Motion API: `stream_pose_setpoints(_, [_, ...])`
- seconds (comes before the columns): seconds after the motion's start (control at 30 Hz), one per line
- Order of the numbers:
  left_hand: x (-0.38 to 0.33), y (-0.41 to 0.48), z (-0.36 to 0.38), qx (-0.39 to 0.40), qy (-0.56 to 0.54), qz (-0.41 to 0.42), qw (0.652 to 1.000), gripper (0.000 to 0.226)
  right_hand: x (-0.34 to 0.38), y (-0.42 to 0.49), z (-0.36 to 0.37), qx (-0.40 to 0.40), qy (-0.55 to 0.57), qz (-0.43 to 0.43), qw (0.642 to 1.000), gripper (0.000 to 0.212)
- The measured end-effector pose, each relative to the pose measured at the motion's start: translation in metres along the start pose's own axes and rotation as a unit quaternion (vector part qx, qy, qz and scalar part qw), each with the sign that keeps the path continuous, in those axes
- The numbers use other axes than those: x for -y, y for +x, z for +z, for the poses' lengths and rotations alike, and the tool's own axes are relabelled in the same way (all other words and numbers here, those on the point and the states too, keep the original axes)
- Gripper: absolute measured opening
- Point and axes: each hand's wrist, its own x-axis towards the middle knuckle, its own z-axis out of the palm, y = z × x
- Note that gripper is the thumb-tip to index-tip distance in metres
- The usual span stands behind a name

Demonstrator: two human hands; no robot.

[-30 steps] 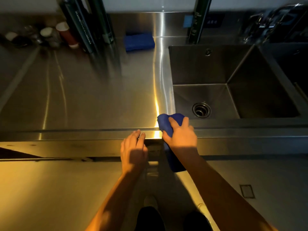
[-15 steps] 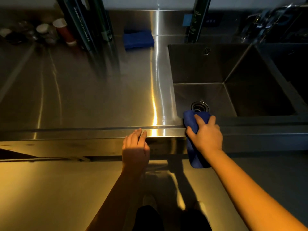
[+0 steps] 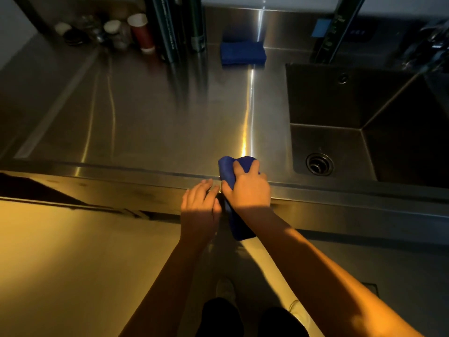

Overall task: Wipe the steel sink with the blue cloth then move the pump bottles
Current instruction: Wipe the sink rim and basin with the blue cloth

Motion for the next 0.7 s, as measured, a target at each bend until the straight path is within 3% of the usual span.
stream_pose_setpoints(0.27, [-0.006,-0.005,0.004,-0.005,0.008,-0.032,0.999,0.036,-0.020,-0.007,-0.004,-0.010,0.004,0.005,1.000,0.052])
stream_pose_setpoints(0.7, [-0.043,0.001,0.011,0.029,-0.035,-0.090,0.995,0.046,-0.179,-0.034,-0.046,-0.084,0.010,0.165,0.983,0.058])
